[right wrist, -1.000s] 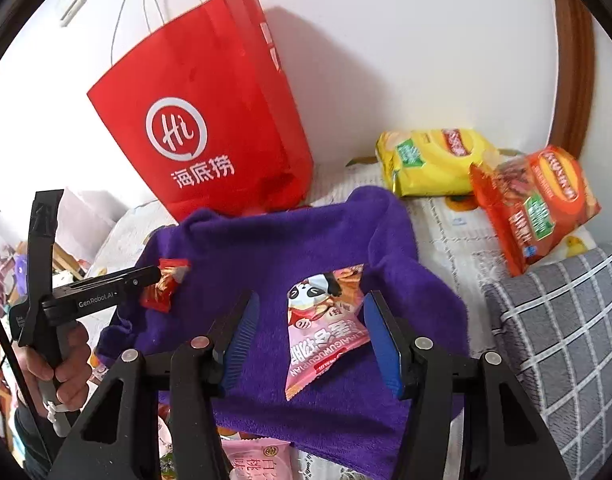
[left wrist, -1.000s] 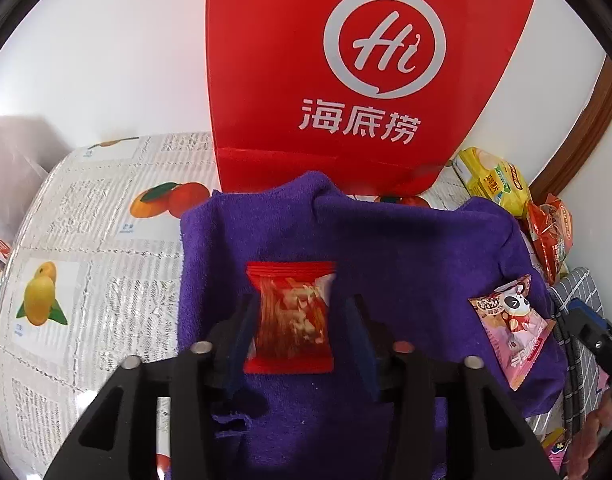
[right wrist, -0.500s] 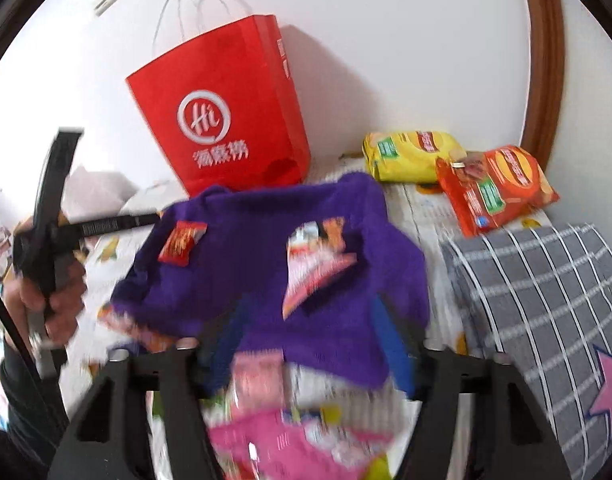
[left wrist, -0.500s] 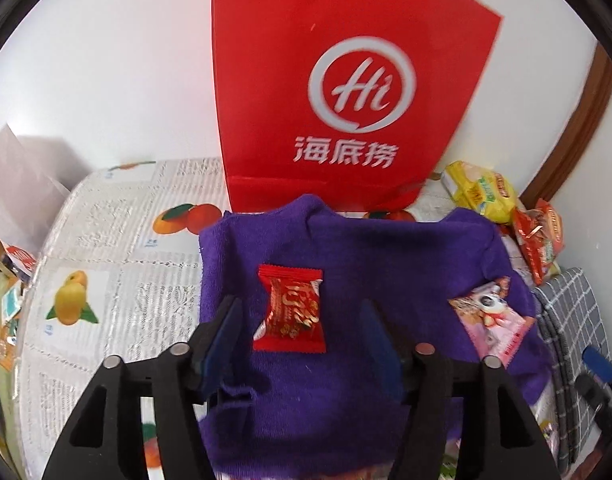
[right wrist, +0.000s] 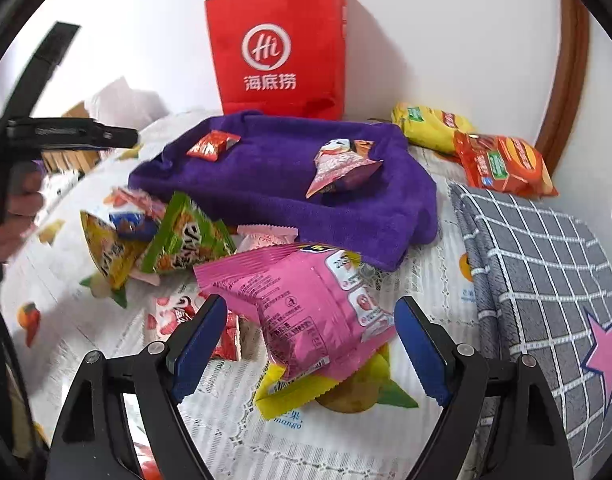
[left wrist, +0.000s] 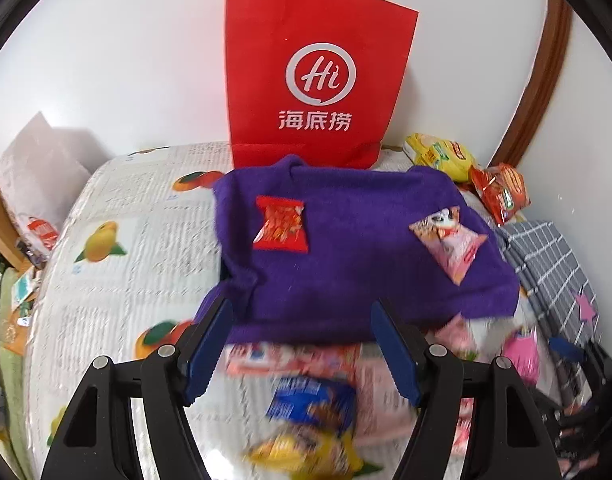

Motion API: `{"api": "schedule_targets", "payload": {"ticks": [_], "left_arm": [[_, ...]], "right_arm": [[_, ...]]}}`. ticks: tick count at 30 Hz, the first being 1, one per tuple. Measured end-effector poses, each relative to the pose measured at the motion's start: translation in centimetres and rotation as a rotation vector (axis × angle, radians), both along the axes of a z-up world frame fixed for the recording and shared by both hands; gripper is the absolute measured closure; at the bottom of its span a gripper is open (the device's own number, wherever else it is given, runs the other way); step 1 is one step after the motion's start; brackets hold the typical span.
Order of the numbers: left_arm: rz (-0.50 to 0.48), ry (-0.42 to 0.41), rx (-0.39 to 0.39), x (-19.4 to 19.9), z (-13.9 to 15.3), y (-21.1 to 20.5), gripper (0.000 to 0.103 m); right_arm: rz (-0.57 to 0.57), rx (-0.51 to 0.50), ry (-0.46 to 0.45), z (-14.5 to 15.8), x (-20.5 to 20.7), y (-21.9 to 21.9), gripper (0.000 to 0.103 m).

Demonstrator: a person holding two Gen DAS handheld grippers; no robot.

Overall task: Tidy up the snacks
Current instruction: 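Grasp the yellow chip bag with the left tool while the right tool grasps the pink chip bag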

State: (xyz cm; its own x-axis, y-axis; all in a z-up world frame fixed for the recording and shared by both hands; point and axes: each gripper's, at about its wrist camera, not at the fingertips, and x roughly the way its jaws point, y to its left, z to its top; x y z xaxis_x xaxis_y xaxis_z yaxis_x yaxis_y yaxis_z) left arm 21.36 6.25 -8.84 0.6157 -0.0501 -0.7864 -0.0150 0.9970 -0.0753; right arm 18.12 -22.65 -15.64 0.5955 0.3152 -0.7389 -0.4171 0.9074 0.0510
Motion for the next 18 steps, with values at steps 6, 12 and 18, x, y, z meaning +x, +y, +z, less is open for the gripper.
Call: {"api": "schedule_targets", "payload": {"ticks": [6, 12, 18], "left_arm": [[0.031, 0.006, 0.01, -2.6, -0.3, 1.4, 0.033], [0.034, 0.028, -0.022, -4.1, -1.5, 2.0, 0.033], [0.016, 0.063, -0.031, -5.1, -3.6, 1.2, 0.033]], "right_arm": [[-0.023, -0.039, -0.002, -1.6, 1.4, 0.9, 0.018], [-0.072, 0.002, 0.019, -2.1, 1.7, 0.9, 0.031], [-0.106, 0.063, 0.017, -1.7, 0.2, -0.3, 0.047]]}}
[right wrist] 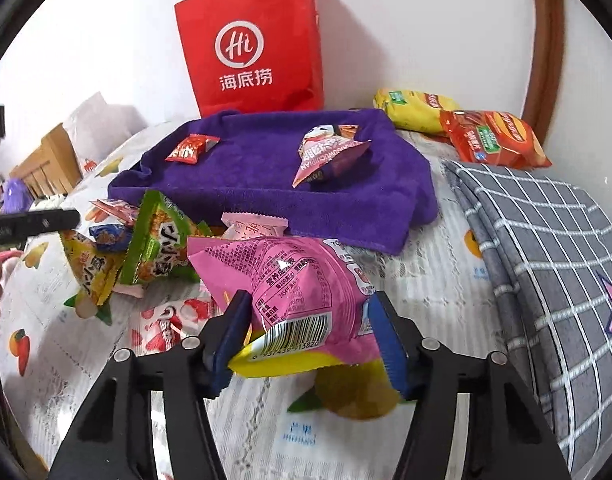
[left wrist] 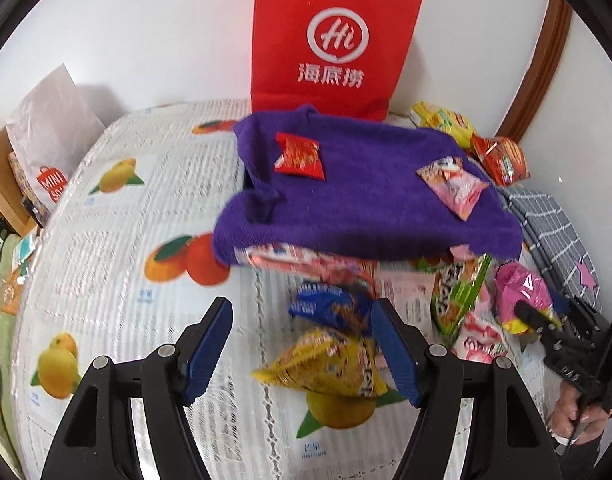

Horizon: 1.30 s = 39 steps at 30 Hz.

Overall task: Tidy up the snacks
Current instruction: 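Grasp the yellow chip bag with the left tool while the right tool grasps the pink chip bag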

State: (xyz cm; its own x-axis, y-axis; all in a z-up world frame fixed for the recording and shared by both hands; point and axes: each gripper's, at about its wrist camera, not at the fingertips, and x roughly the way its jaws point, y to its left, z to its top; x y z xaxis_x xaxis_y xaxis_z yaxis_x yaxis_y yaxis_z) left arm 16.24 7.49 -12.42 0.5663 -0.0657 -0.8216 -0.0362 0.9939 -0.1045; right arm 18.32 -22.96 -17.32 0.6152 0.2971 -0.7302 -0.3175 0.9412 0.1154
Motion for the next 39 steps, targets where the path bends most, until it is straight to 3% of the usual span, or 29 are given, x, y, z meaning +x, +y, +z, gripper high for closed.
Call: {"api": "schedule_targets", "payload": {"ticks": [1, 8, 13, 20, 23, 25, 39], "left_arm": [[-0.004, 0.007, -0.005, -0.1, -0.4, -0.1, 0.033], [-0.044, 0.072, -0.043, -0.3, -3.6, -0.7, 0.033], [-0.051, 0.068, -0.053, -0.3, -4.3, -0.7, 0.033], [-0.069, 0.049, -0.053, -0.6, -4.5, -0.7, 0.036], [-0.073, 0.044, -0.055, -0.8, -4.4, -0.6, 0.04], [-0.076, 0.043, -0.05, -1.1, -4.3, -0.6, 0.042], [-0.058, 0.026, -0.045, -3.1, -2.7, 0.0, 0.049]], "right_arm": [[0.0, 0.003, 0.0, 0.0, -0.3, -0.1, 0.052], [0.005, 0.012, 0.02, 0.3, -2.1, -0.6, 0.051], [-0.006, 0.059, 0.01, 0.6, -1.7, -0.9, 0.025], [0.038, -0.003, 0.053, -0.8, -0.3, 1.2, 0.025], [0.038, -0.02, 0.033, -1.0, -0.4, 1.7, 0.03], [0.034, -0.018, 0.024, -0.9, -0.5, 1.7, 0.044], [0.047, 0.012, 0.05, 0.3, -4.6, 0.6, 0.048]]}}
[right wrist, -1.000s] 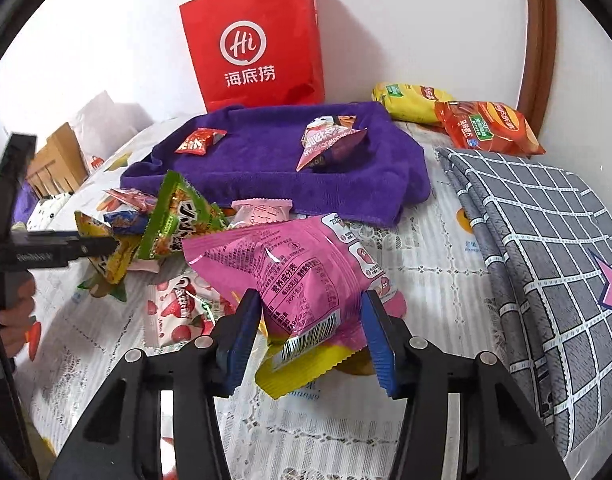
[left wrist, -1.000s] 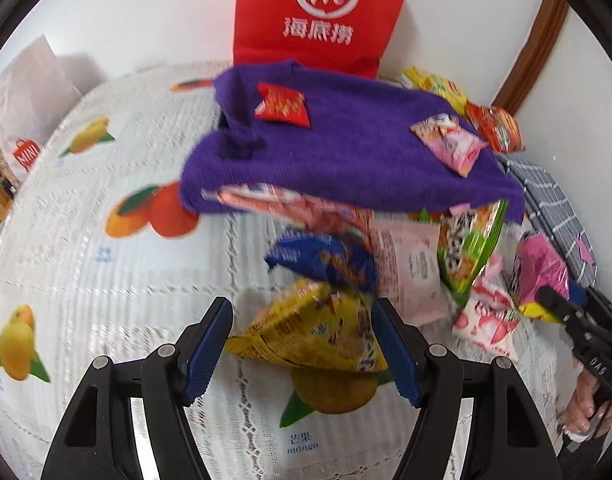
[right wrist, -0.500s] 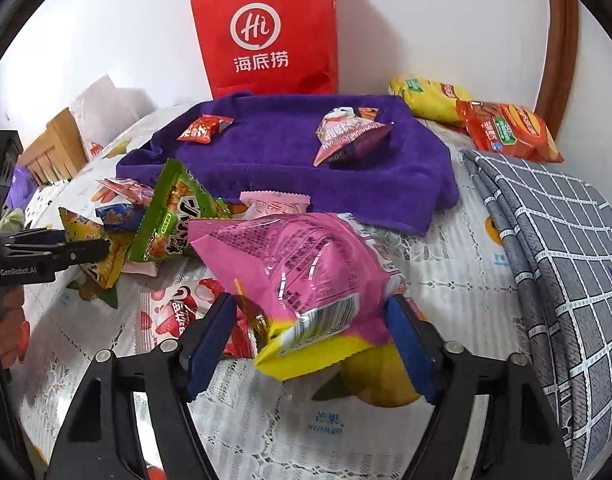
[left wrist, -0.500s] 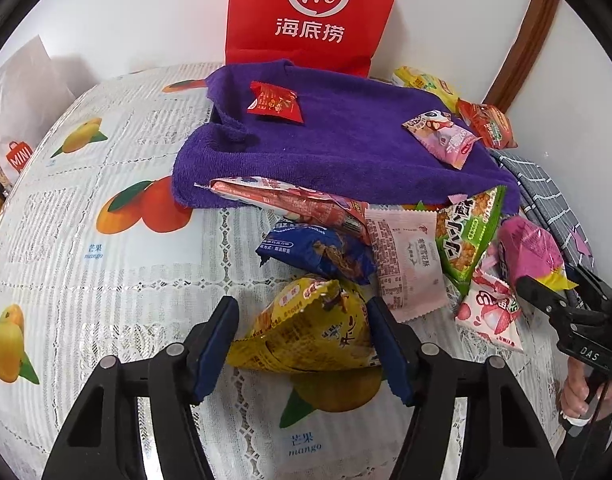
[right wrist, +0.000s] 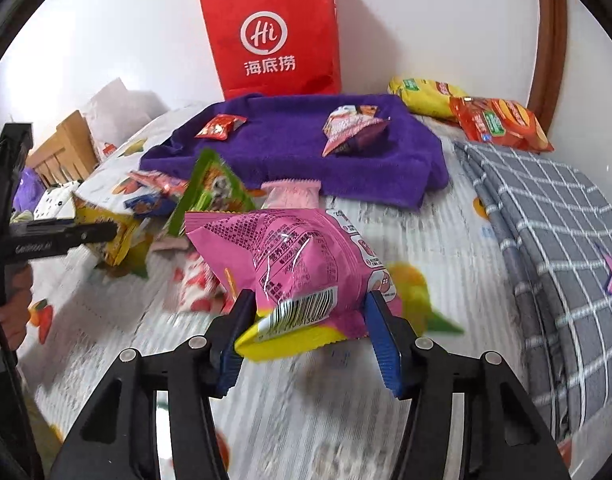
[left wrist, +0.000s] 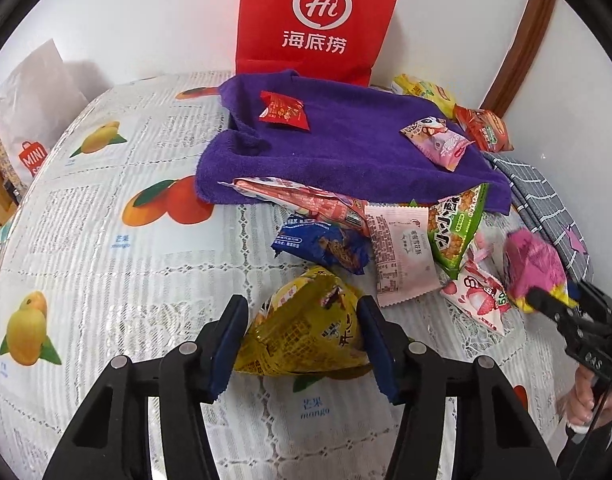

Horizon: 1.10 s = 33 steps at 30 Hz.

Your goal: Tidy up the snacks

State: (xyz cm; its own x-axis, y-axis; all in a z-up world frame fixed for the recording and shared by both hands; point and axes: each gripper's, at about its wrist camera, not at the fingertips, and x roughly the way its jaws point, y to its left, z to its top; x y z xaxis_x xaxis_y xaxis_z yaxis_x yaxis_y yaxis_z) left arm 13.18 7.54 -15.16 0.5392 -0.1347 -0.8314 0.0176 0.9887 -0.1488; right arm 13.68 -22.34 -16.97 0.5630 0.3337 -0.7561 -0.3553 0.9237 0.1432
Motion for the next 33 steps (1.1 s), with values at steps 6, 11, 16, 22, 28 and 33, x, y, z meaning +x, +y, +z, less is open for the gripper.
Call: {"api": "schedule_targets", "payload": {"ticks": [6, 11, 16, 22, 28, 33], "left_arm": [[0.003, -0.003, -0.013, -0.8, 0.5, 0.3, 0.049], [0.0, 0.0, -0.021, -1.2, 0.7, 0.3, 0.049], [-0.008, -0.008, -0.03, -1.3, 1.2, 0.1, 0.049], [-0.009, -0.016, -0.036, -1.4, 1.7, -0.1, 0.049], [-0.009, -0.041, -0.027, -1.4, 2.9, 0.1, 0.049], [-0.002, -0.063, -0.039, -0.9, 4.0, 0.3, 0.049]], "right_arm": [[0.039, -0.004, 0.013, 0.1, -3.2, -0.3, 0.042], [0.024, -0.008, -0.057, 1.2, -4.0, -1.0, 0.021], [0.083, -0.006, -0.046, 0.8, -2.4, -0.3, 0.016], [0.151, -0.079, 0.031, -1.5, -1.7, 1.9, 0.038], [0.08, -0.014, -0.032, 0.1, -2.5, 0.8, 0.041], [0.011, 0.057, -0.046, 2.4, -1.5, -0.3, 0.041]]}}
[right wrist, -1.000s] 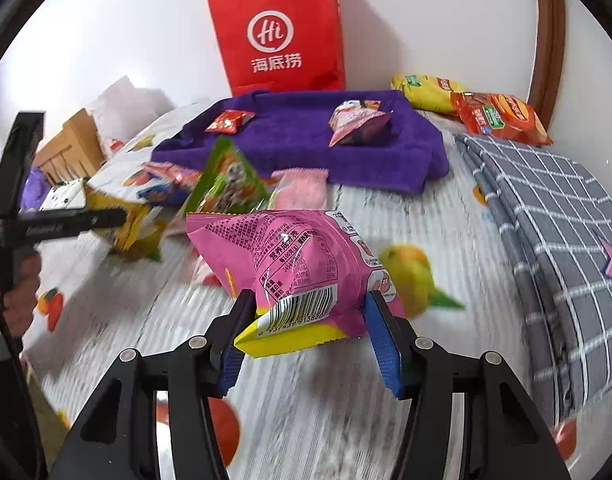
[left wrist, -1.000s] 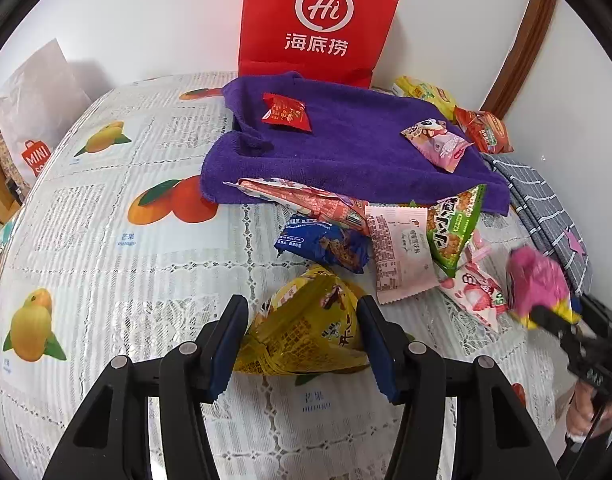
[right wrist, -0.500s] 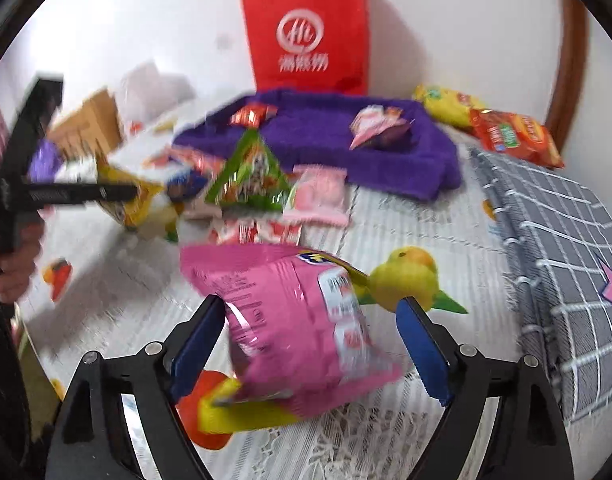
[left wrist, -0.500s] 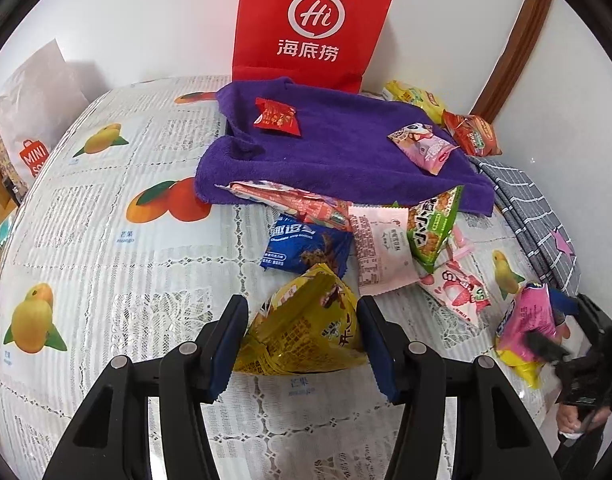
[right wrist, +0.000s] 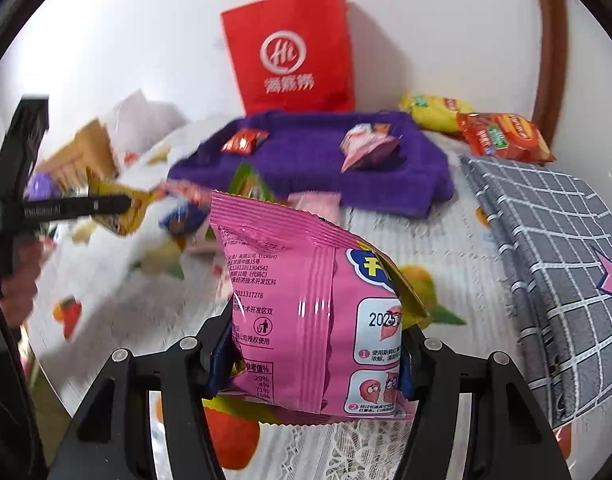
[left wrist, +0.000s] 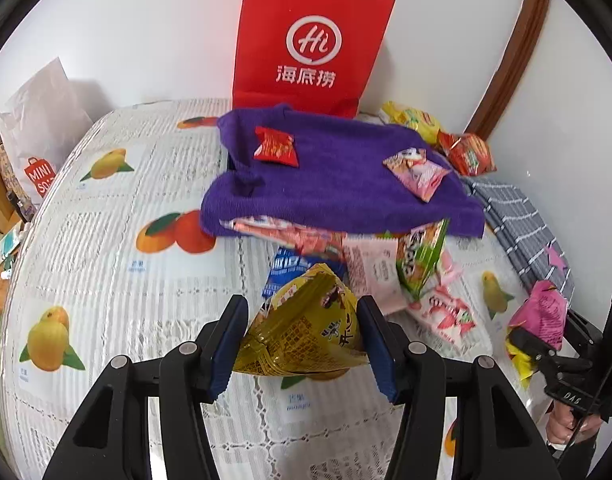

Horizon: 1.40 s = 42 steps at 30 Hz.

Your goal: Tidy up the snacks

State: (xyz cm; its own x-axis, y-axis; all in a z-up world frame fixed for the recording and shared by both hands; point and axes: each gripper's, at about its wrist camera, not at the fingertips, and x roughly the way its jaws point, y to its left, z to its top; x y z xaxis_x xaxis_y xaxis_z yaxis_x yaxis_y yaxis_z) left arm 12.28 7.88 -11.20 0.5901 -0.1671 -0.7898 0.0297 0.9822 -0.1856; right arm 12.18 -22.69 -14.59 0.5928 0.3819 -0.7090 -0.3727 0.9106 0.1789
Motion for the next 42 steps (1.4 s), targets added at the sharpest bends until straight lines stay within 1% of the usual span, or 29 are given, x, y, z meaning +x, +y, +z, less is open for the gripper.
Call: {"api": "schedule_targets", "payload": {"ticks": [4, 8, 12, 18, 22, 25, 28, 31, 34, 37, 42], "left_arm": [[0.006, -0.022, -0.006, 0.7, 0.9, -0.1, 0.049], [0.013, -0.045, -0.011, 1.4, 1.6, -0.4, 0.049], [0.016, -0.065, -0.008, 2.6, 2.3, -0.6, 0.049], [0.037, -0.075, -0.014, 4.9, 3.0, -0.2, 0.049], [0.05, -0.086, 0.009, 6.7, 3.5, -0.2, 0.049], [0.052, -0.092, 0.024, 8.0, 3.7, -0.3, 0.049], [0.042, -0.092, 0.034, 9.4, 3.7, -0.5, 0.049], [0.043, -0.096, 0.043, 10.7, 3.8, -0.4, 0.049], [0.051, -0.103, 0.05, 12.0, 3.8, -0.5, 0.049], [0.059, -0.101, 0.039, 13.3, 3.4, -0.4, 0.049], [0.085, -0.087, 0.012, 14.9, 1.8, 0.0, 0.049]], "right_arm": [[-0.039, 0.042, -0.01, 1.5, 1.5, -0.5, 0.041], [-0.067, 0.032, -0.054, 3.0, 3.1, -0.1, 0.041], [-0.063, 0.036, -0.083, 4.5, 5.2, 0.9, 0.041], [-0.066, 0.052, -0.078, 6.2, 9.3, 2.6, 0.041], [-0.079, 0.038, -0.092, 6.9, 11.8, 3.7, 0.041], [-0.079, 0.051, -0.095, 7.1, 13.6, 4.3, 0.041], [-0.075, 0.079, -0.096, 7.3, 15.1, 4.7, 0.041], [-0.075, 0.085, -0.105, 7.3, 16.4, 5.4, 0.041], [-0.074, 0.107, -0.101, 6.8, 17.8, 6.0, 0.041], [-0.067, 0.129, -0.083, 5.7, 19.0, 6.6, 0.041], [-0.062, 0.114, -0.033, 2.9, 20.3, 7.0, 0.041]]}}
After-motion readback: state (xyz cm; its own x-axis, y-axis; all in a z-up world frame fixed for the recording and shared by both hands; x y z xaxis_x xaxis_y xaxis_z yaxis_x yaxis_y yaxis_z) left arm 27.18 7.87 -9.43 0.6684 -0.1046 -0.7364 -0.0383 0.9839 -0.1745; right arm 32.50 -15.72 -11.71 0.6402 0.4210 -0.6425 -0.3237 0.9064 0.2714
